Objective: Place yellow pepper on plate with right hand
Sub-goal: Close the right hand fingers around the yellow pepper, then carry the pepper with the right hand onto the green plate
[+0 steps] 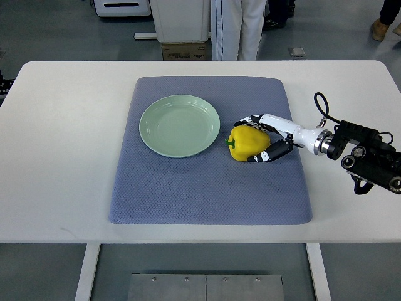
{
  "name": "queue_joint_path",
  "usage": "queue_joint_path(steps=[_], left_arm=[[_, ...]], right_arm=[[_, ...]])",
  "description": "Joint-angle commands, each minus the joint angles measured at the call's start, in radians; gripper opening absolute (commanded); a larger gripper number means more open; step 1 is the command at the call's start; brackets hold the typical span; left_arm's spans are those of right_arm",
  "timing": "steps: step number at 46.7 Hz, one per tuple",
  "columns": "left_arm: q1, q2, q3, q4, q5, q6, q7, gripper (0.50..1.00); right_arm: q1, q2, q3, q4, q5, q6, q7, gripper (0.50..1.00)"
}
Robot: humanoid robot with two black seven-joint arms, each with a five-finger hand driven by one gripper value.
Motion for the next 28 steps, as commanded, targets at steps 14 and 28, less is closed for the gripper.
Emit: queue_joint_path(steps=[14, 28], left_arm=[[0.0, 0.0, 0.0, 0.0, 0.0, -0.001, 0.0, 1.0], [0.0, 0.0, 0.0, 0.001, 0.0, -0.001, 0.0, 1.0]], right_arm=[[0.014, 0.009, 0.012, -0.02, 0.002, -0.012, -0.003, 0.5], [0.064, 0.04, 0.051, -0.021, 0.012, -0.043, -0.037, 0.5]])
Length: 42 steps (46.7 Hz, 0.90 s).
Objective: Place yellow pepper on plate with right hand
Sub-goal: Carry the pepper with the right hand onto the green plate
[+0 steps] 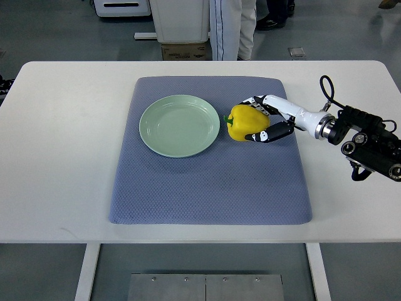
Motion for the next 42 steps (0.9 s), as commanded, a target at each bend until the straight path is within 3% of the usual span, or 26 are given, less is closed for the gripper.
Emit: queue_joint_path(steps=[1, 42], left_arm=[[0.0, 0.0, 0.0, 0.001, 0.001, 0.0, 0.0, 1.0], [0.0, 0.0, 0.0, 0.0, 0.001, 0.0, 0.0, 1.0]], right_arm=[[0.023, 0.024, 0.004, 0.0, 0.002, -0.008, -0.021, 0.5], [0.102, 0.349, -0.005, -0.105, 0.005, -0.033, -0.092, 0.5]])
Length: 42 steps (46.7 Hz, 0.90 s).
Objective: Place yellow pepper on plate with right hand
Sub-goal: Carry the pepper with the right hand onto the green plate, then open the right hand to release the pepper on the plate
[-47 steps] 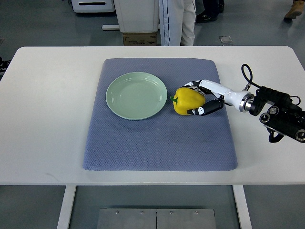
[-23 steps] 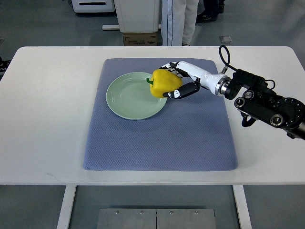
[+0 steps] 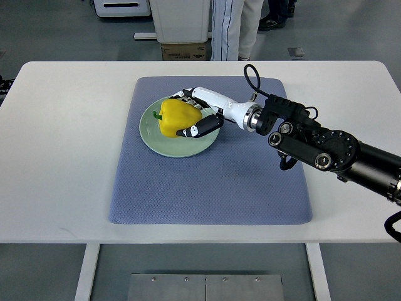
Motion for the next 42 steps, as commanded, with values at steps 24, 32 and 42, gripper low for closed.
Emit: queue_joint_path(steps=[24, 32, 42], left_arm=[[0.0, 0.0, 0.0, 0.0, -0.001, -0.001, 0.0, 1.0], [0.0, 0.0, 0.0, 0.0, 0.0, 0.0, 0.0, 1.0], [0.0, 0.0, 0.0, 0.001, -0.001, 0.0, 0.0, 1.0]], right_arm=[[-0.008, 0.044, -0.051, -0.043, -0.012, -0.012, -0.014, 0.5], [-0.011, 0.044, -0.08, -0.046, -0.014, -0.05, -0.032, 0.5], [-0.011, 0.044, -0.087, -0.055, -0.014, -0.064, -0.035, 0.5]])
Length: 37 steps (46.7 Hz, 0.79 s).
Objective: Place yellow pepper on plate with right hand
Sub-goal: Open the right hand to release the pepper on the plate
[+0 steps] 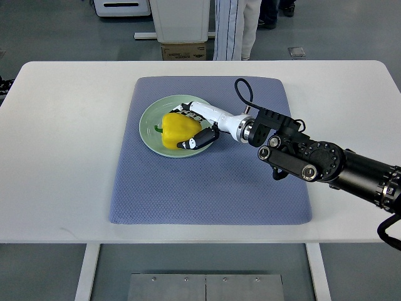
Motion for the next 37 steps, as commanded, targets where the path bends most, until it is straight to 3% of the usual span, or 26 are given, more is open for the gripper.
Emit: queue_joint_path(steps=[1, 11, 12, 16, 17, 25, 37], left_arm=[[0.0, 0.0, 0.0, 0.0, 0.001, 0.0, 0.0, 1.0], [0.0, 0.0, 0.0, 0.0, 0.001, -0.001, 0.0, 1.0], [0.0, 0.0, 0.0, 0.0, 0.001, -0.001, 0.0, 1.0], [0.0, 0.0, 0.0, 0.0, -0.001, -0.001, 0.0, 1.0], [0.0, 0.0, 0.0, 0.0, 0.001, 0.0, 0.0, 1.0], [0.0, 0.0, 0.0, 0.0, -0.001, -0.001, 0.0, 1.0], [0.0, 0.0, 0.0, 0.0, -0.001, 0.0, 0.0, 1.0]], right_arm=[[0.0, 0.0, -0.002, -0.005, 0.0, -0.003, 0.0, 0.5], [0.0, 0.0, -0.002, -0.006, 0.0, -0.023, 0.0, 0.5], [0.0, 0.0, -0.002, -0.006, 0.0, -0.023, 0.0, 0.524], [-0.004, 0.0, 0.0, -0.006, 0.0, -0.023, 0.0, 0.798], [-0.008, 0.0, 0.0, -0.006, 0.0, -0.023, 0.0, 0.834], [-0.017, 0.0, 0.0, -0.006, 0.003, -0.031, 0.003, 0.974], [-0.017, 0.0, 0.006, -0.009, 0.011, -0.035, 0.003, 0.991]])
